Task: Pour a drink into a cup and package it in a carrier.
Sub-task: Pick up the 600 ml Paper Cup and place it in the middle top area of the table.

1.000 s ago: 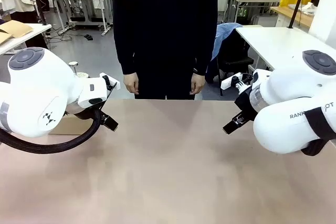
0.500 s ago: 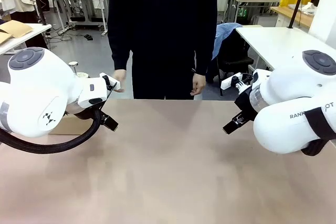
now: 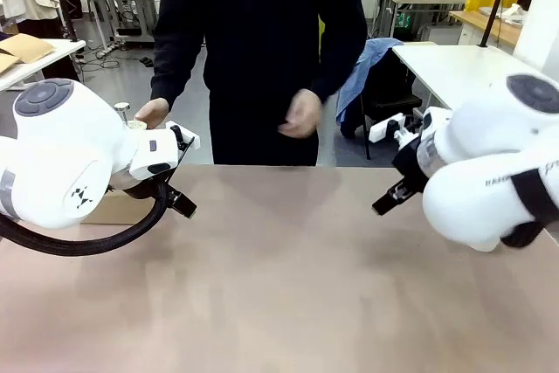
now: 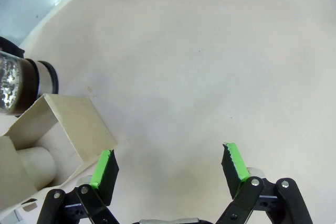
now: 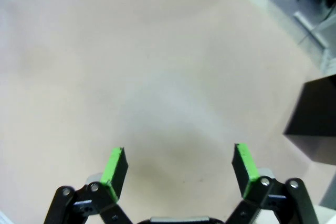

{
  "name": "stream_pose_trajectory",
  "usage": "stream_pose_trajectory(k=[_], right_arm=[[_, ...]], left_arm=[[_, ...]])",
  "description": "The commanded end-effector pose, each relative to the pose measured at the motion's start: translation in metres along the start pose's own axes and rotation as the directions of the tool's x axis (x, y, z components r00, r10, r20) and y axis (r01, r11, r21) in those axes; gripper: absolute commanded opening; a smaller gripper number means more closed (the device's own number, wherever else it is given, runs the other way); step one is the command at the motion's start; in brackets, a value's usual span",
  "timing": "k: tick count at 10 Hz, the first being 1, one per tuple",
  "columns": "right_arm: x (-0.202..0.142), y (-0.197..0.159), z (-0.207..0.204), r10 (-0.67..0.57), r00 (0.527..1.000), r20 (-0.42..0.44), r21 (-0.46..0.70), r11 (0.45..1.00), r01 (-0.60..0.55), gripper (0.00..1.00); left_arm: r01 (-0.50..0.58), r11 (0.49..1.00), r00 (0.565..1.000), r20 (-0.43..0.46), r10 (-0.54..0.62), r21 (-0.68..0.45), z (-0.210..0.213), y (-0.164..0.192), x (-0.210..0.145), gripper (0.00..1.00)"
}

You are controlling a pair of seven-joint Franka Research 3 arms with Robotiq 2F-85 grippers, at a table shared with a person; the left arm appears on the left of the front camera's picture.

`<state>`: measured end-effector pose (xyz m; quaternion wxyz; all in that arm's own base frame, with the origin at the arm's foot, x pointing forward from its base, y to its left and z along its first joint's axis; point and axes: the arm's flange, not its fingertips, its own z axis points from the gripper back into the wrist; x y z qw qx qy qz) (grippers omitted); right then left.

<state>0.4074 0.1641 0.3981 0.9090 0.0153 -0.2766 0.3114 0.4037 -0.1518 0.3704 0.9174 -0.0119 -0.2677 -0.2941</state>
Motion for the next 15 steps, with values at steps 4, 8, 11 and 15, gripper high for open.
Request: stream_pose_trajectory(k=[4, 8, 11, 15], right_arm=[[0.038, -0.147, 0.148, 0.075, 0.979, 0.192, 0.294, 0.947, -0.13, 1.0], [-0.066, -0.271, 0.171, 0.1, 0.754, 0.649, 0.41, 0.789, -0.457, 1.0], [-0.103, -0.293, 0.138, 0.04, 0.617, 0.786, 0.396, 0.734, -0.552, 1.0], [-0.116, -0.276, 0.159, 0.049, 0.616, 0.786, 0.357, 0.777, -0.518, 1.0]], left_arm=[[0.0, 1.0, 1.0, 0.0, 0.0, 0.0, 0.0, 0.0, 0.0, 1.0], [0.0, 1.0, 1.0, 0.0, 0.0, 0.0, 0.0, 0.0, 0.0, 1.0], [0.0, 1.0, 1.0, 0.0, 0.0, 0.0, 0.0, 0.0, 0.0, 1.0], [0.0, 1.0, 1.0, 0.0, 0.0, 0.0, 0.0, 0.0, 0.0, 1.0]])
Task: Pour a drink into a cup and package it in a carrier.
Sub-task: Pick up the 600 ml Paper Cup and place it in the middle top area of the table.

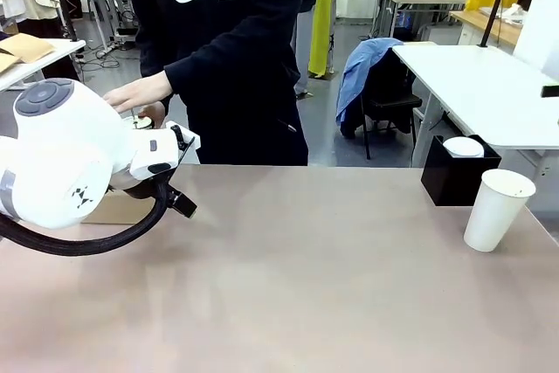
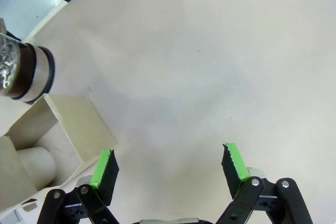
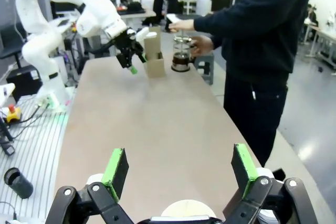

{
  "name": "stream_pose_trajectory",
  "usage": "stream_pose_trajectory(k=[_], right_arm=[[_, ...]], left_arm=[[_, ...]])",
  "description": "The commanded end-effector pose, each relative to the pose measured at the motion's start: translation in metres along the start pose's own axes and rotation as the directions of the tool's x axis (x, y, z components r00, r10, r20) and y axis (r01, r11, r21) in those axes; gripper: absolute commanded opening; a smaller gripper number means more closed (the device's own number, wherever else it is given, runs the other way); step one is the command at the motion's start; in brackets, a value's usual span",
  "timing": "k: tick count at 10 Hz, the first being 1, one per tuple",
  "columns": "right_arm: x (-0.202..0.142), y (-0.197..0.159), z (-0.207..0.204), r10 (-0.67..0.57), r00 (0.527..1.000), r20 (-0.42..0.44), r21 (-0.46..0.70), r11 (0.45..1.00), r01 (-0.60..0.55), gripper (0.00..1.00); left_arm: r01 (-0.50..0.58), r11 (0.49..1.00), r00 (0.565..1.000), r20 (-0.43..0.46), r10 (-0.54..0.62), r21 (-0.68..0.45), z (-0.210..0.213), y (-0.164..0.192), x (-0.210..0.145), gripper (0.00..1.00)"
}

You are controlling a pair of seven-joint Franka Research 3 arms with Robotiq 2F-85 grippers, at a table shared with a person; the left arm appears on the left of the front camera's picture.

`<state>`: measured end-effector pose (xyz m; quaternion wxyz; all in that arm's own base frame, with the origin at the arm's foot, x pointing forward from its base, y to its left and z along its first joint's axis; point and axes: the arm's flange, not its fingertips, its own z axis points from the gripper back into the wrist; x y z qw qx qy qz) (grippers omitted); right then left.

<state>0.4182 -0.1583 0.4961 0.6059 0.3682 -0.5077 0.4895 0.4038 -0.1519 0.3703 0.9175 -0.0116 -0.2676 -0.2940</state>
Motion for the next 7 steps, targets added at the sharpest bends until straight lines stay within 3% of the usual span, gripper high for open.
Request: stream_pose_trajectory(k=[1, 3, 5, 7], right_arm=[[-0.004, -0.002, -0.003, 0.001, 1.0, 0.02, 0.011, 1.0, -0.001, 1.0], [-0.057, -0.007, 0.039, 0.026, 0.983, 0.181, -0.077, 0.997, -0.012, 1.0], [-0.119, 0.008, 0.07, 0.066, 0.968, 0.241, -0.146, 0.989, -0.031, 1.0], [-0.172, 0.018, 0.073, 0.063, 0.974, 0.219, -0.199, 0.98, -0.019, 1.0]], left_arm=[[0.0, 1.0, 1.0, 0.0, 0.0, 0.0, 0.0, 0.0, 0.0, 1.0], [0.0, 1.0, 1.0, 0.0, 0.0, 0.0, 0.0, 0.0, 0.0, 1.0], [0.0, 1.0, 1.0, 0.0, 0.0, 0.0, 0.0, 0.0, 0.0, 1.0], [0.0, 1.0, 1.0, 0.0, 0.0, 0.0, 0.0, 0.0, 0.0, 1.0]])
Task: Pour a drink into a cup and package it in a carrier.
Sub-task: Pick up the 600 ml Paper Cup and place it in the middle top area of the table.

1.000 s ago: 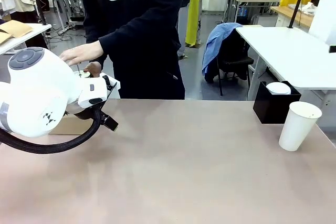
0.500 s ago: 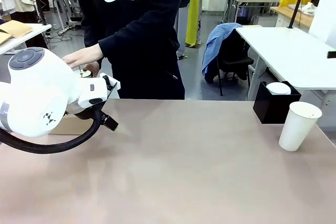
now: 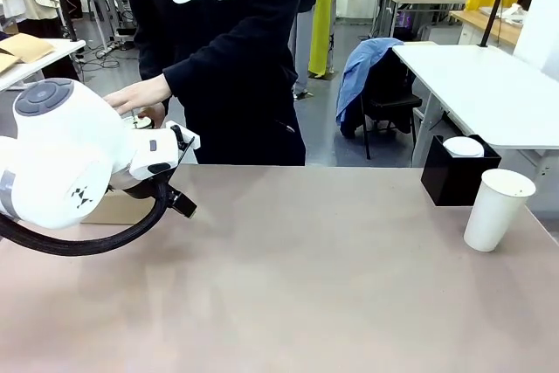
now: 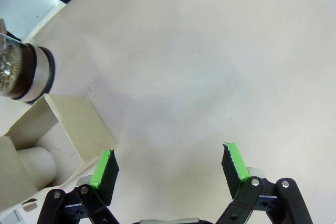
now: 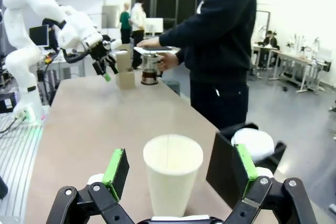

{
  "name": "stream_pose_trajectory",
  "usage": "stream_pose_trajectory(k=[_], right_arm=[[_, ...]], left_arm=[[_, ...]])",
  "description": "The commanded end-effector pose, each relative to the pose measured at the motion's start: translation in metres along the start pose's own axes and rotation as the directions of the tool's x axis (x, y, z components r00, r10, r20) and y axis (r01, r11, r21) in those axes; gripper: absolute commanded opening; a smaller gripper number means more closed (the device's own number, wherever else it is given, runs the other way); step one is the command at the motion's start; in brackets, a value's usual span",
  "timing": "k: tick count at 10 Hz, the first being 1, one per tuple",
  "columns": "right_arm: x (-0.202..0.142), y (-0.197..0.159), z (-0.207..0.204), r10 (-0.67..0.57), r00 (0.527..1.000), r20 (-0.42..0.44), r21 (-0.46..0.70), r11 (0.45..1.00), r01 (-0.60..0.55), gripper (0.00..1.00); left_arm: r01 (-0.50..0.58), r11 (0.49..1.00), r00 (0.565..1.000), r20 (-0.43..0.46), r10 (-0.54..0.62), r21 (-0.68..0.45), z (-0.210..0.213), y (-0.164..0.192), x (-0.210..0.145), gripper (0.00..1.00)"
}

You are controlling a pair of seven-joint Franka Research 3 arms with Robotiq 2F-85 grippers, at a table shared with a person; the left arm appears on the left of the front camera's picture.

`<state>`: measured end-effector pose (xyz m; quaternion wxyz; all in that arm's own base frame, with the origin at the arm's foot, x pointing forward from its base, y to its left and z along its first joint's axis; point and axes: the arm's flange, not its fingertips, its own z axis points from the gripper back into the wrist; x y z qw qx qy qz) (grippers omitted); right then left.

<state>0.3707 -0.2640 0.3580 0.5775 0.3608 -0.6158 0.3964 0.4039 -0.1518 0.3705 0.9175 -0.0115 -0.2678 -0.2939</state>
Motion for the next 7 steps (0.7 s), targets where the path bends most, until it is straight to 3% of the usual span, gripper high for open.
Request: stream_pose_trajectory(k=[1, 7], right_arm=[[-0.039, -0.003, -0.003, 0.024, 1.0, 0.02, -0.005, 1.0, -0.024, 1.0], [-0.113, 0.006, -0.038, -0.085, 0.996, 0.012, -0.039, 0.996, 0.086, 1.0]], left_arm=[[0.0, 1.0, 1.0, 0.0, 0.0, -0.001, 0.0, 0.0, 0.0, 1.0], [0.0, 1.0, 1.0, 0.0, 0.0, -0.001, 0.0, 0.0, 0.0, 1.0]])
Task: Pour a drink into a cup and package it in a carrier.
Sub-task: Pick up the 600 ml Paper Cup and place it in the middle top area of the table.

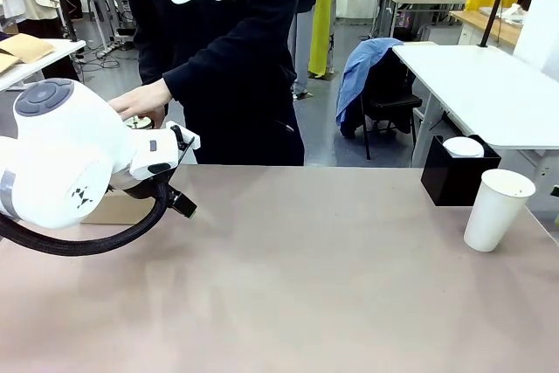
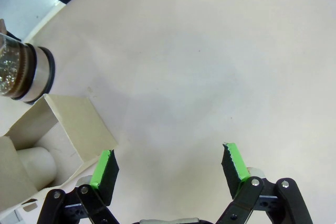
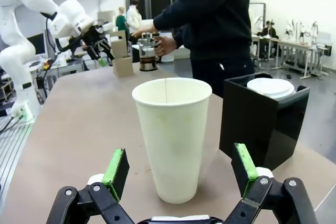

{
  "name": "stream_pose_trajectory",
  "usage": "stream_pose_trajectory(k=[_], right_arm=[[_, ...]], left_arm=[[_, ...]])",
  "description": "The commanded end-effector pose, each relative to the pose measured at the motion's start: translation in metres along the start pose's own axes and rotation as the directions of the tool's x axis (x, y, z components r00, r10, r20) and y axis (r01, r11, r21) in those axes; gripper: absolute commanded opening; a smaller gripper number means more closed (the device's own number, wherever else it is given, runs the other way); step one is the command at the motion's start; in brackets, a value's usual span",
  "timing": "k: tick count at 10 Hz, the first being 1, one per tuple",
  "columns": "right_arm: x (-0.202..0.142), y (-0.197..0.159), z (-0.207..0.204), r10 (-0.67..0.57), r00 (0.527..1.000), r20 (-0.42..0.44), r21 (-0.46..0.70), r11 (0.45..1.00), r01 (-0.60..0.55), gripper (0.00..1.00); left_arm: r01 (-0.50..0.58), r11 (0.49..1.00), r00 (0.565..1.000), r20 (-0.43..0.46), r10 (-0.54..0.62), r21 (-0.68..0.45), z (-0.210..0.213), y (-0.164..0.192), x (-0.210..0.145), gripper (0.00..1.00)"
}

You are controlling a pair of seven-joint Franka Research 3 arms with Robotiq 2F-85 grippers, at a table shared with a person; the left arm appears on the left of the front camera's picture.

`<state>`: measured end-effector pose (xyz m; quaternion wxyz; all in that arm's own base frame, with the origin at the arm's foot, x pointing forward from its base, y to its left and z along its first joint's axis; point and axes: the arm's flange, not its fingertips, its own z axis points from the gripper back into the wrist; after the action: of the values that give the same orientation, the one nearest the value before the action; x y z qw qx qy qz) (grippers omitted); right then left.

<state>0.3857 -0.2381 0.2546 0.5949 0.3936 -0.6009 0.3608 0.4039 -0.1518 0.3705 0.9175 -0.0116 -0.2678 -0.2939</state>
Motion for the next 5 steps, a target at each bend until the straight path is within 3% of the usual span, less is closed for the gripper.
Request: stream_pose_trajectory(k=[1, 5], right_arm=[[-0.016, 0.001, -0.017, -0.011, 1.0, -0.004, -0.023, 1.0, 0.011, 1.0], [-0.025, 0.005, -0.049, -0.047, 0.999, -0.023, -0.025, 0.999, 0.047, 1.0]], left_arm=[[0.0, 1.0, 1.0, 0.0, 0.0, -0.001, 0.0, 0.0, 0.0, 1.0], [0.0, 1.0, 1.0, 0.0, 0.0, -0.001, 0.0, 0.0, 0.0, 1.0]])
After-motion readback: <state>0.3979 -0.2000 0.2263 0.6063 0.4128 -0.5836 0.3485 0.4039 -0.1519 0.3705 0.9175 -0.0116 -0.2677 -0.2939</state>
